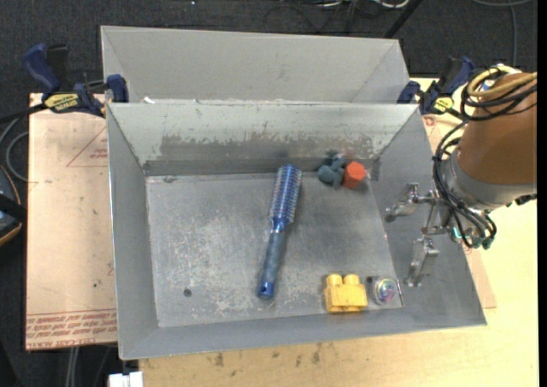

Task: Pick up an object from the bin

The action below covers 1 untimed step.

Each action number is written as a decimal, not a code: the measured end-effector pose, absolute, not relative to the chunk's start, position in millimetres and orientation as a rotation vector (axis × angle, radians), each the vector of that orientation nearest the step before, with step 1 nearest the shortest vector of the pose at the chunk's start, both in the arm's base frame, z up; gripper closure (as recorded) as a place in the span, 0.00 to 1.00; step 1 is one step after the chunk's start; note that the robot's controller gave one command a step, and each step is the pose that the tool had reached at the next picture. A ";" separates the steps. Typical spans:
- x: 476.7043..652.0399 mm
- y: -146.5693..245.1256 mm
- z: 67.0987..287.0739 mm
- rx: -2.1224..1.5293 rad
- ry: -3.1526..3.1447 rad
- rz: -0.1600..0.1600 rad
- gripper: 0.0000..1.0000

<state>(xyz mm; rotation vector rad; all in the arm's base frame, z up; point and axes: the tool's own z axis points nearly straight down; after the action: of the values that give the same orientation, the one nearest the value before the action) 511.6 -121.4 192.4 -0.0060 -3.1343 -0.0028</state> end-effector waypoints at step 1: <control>499.4 -104.7 74.9 0.482 -3.121 0.005 0.00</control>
Offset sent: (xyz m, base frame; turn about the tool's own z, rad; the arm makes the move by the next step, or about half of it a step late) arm -0.0184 0.0159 -0.1224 -0.3115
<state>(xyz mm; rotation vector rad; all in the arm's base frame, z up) 499.4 -104.7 74.9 0.4821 -3.1211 0.0054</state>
